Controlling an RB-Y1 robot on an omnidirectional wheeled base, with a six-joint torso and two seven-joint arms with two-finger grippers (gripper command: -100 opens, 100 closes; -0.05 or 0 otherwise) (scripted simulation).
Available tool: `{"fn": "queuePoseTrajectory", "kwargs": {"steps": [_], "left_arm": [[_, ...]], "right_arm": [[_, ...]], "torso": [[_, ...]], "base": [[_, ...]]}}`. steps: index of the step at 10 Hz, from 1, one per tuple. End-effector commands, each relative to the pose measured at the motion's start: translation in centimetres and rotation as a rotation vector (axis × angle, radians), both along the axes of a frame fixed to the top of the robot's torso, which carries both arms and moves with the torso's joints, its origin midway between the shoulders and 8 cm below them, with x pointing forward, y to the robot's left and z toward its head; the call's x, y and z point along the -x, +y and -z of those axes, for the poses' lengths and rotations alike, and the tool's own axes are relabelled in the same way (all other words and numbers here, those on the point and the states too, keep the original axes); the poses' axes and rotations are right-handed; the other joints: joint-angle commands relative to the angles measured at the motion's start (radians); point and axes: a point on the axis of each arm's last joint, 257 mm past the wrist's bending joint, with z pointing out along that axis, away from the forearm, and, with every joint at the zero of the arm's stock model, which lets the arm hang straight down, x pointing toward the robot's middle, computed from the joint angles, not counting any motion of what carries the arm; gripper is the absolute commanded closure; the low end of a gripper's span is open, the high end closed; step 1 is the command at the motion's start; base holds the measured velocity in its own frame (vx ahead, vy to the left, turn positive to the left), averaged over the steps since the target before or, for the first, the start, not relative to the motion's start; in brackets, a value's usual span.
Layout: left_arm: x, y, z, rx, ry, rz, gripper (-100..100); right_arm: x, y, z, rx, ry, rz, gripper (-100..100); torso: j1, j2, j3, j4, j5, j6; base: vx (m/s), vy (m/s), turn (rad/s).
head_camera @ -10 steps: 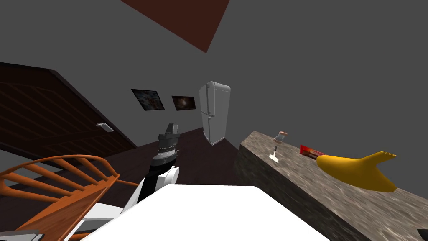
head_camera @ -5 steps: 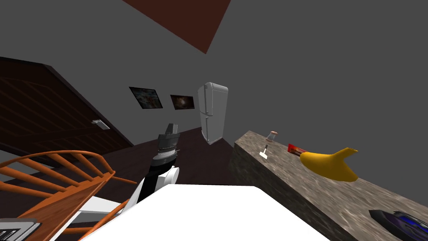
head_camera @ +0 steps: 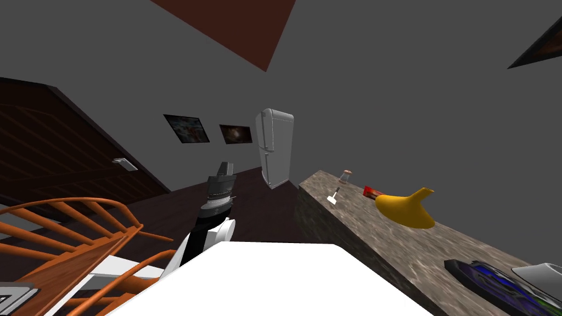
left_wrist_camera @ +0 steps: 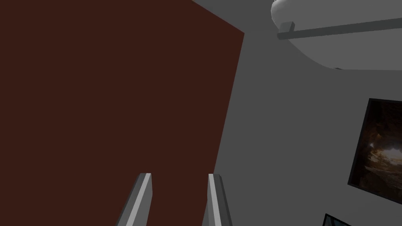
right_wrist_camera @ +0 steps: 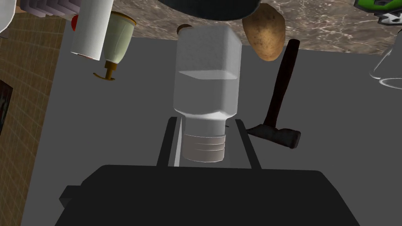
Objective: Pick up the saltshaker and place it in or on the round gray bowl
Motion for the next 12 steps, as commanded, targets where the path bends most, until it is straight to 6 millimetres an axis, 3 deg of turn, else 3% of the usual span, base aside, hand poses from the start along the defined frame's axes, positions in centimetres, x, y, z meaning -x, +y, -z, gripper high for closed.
{"fn": "queuePoseTrajectory", "kwargs": {"steps": [1, 6, 7, 8, 12], "left_arm": [[0.0, 0.0, 0.0, 0.0, 0.0, 0.0, 0], [0.0, 0.0, 0.0, 0.0, 0.0, 0.0, 0], [0.0, 0.0, 0.0, 0.0, 0.0, 0.0, 0], [0.0, 0.0, 0.0, 0.0, 0.0, 0.0, 0], [0.0, 0.0, 0.0, 0.0, 0.0, 0.0, 0]], "right_arm": [[0.5, 0.6, 0.4, -0.028, -0.01, 0.001, 100], [1.9, 2.6, 1.3, -0.102, -0.029, 0.009, 100], [1.8, 2.4, 1.2, -0.093, -0.025, 0.008, 100], [1.9, 2.5, 1.2, -0.094, -0.026, 0.009, -100], [1.8, 2.5, 1.2, -0.094, -0.026, 0.009, -100]], "torso": [[0.0, 0.0, 0.0, 0.0, 0.0, 0.0], [-0.002, -0.002, -0.001, 0.0, 0.0, -0.001], [0.0, -0.001, 0.0, 0.0, 0.0, -0.002], [0.006, -0.001, 0.0, 0.001, 0.001, -0.002], [0.014, -0.002, -0.001, 0.0, 0.003, -0.002]], "base": [[-0.01, -0.178, -0.022], [-0.01, -0.201, -0.025], [-0.009, -0.068, 0.003], [-0.001, -0.016, 0.003], [0.0, -0.002, 0.0]]}}
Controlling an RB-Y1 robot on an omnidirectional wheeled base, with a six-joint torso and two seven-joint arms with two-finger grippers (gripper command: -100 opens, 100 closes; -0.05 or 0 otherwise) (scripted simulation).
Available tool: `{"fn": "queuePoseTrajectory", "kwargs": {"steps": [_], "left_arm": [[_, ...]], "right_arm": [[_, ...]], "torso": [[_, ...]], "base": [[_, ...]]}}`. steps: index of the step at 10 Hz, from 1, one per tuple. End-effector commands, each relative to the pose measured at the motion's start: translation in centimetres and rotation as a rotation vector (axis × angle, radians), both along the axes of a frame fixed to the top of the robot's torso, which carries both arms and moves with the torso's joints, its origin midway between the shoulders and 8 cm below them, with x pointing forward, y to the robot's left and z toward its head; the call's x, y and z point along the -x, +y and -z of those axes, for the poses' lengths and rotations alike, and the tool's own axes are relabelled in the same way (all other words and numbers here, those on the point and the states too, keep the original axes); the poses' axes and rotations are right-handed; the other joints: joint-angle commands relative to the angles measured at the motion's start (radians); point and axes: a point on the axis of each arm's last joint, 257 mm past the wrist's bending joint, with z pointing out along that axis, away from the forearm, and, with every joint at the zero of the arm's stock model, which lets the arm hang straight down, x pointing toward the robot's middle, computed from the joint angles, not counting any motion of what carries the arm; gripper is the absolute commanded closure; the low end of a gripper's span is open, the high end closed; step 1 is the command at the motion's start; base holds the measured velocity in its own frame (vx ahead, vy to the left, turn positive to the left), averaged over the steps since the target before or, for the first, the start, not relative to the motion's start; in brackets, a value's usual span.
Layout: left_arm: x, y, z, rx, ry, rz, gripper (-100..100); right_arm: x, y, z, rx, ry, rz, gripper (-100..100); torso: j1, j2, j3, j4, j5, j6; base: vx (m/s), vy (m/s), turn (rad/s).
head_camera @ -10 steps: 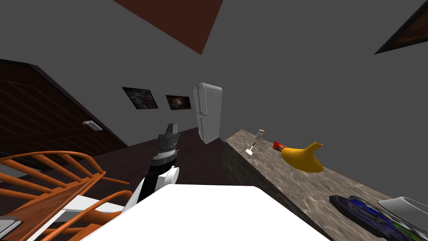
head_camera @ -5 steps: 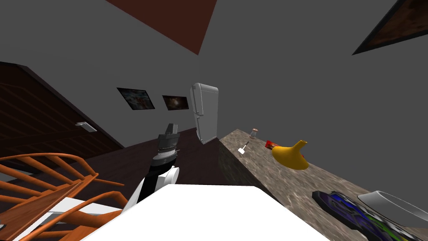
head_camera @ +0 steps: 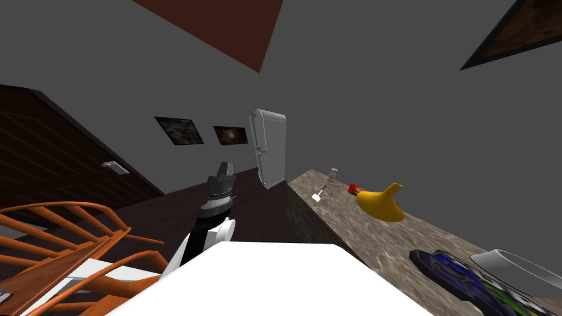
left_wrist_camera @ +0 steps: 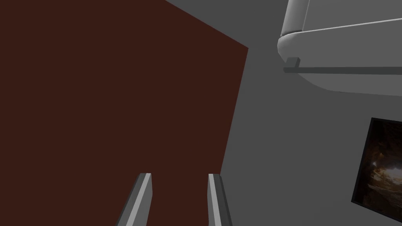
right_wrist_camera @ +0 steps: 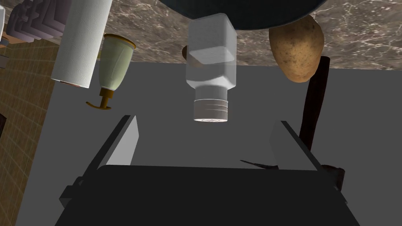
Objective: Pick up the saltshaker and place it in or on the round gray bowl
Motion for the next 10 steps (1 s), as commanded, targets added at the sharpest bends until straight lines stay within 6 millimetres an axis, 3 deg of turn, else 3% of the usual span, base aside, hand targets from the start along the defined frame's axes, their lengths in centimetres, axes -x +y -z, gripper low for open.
{"fn": "queuePoseTrajectory", "kwargs": {"steps": [1, 2, 10], "left_arm": [[0.0, 0.0, 0.0, 0.0, 0.0, 0.0, 0], [0.0, 0.0, 0.0, 0.0, 0.0, 0.0, 0], [0.0, 0.0, 0.0, 0.0, 0.0, 0.0, 0]], "right_arm": [[0.0, 0.0, 0.0, 0.0, 0.0, 0.0, 0], [-0.4, -0.4, -1.0, 0.006, 0.001, -0.003, -100], [-5.2, -2.7, -6.7, 0.018, 0.011, -0.031, -100]], "torso": [[0.0, 0.0, 0.0, 0.0, 0.0, 0.0], [0.0, 0.0, 0.0, 0.0, 0.0, 0.0], [0.003, 0.001, 0.0, 0.0, 0.001, 0.0]], "base": [[0.0, 0.0, 0.0], [-0.007, 0.01, -0.025], [-0.022, 0.029, -0.034]]}}
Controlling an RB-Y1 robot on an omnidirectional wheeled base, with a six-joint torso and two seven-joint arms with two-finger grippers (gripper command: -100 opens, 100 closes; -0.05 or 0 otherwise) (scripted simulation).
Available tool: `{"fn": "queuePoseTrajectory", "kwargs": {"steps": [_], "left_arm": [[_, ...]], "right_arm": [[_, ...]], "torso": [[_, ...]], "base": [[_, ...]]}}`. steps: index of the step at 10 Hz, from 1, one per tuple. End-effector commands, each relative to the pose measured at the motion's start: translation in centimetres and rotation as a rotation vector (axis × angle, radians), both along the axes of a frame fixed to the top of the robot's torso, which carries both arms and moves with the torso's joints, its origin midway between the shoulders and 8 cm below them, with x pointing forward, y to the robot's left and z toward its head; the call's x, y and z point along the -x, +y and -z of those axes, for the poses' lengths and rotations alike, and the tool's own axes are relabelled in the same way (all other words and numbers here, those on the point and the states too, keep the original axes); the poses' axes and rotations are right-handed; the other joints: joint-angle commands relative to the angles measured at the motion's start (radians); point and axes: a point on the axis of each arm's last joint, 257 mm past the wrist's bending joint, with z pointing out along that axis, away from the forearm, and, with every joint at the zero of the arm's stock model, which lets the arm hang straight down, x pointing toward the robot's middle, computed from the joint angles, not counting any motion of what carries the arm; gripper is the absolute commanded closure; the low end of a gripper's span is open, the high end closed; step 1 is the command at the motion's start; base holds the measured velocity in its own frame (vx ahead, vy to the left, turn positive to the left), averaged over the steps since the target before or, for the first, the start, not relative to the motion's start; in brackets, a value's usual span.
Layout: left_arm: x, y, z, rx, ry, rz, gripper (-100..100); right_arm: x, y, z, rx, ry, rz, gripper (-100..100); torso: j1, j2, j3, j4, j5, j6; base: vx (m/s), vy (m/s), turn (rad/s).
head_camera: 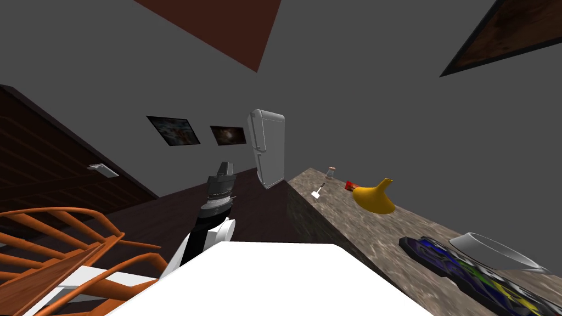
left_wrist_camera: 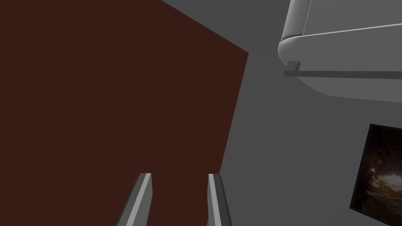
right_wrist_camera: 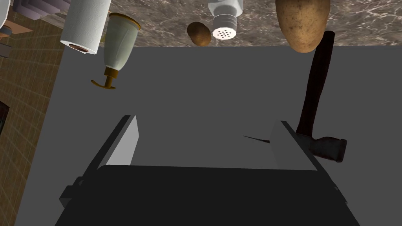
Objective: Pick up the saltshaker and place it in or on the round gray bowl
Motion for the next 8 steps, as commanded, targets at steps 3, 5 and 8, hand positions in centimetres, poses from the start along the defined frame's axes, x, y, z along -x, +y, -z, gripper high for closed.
{"fn": "queuePoseTrajectory", "kwargs": {"steps": [3, 5, 8], "left_arm": [[0.0, 0.0, 0.0, 0.0, 0.0, 0.0, 0], [0.0, 0.0, 0.0, 0.0, 0.0, 0.0, 0], [0.0, 0.0, 0.0, 0.0, 0.0, 0.0, 0]], "right_arm": [[-0.81, -0.3, -0.38, -0.002, 0.0, -0.003, 0], [-0.8, -0.3, -0.38, -0.002, 0.0, -0.003, 0], [-0.8, -0.3, -0.38, -0.002, 0.0, -0.003, 0]], "torso": [[-0.001, 0.0, 0.0, 0.0, 0.0, 0.0], [-0.002, -0.001, -0.001, 0.0, -0.001, 0.0], [-0.002, -0.001, -0.001, 0.0, -0.001, 0.0]], "base": [[-0.013, 0.013, -0.014], [0.0, 0.0, 0.0], [0.0, 0.0, 0.0]]}}
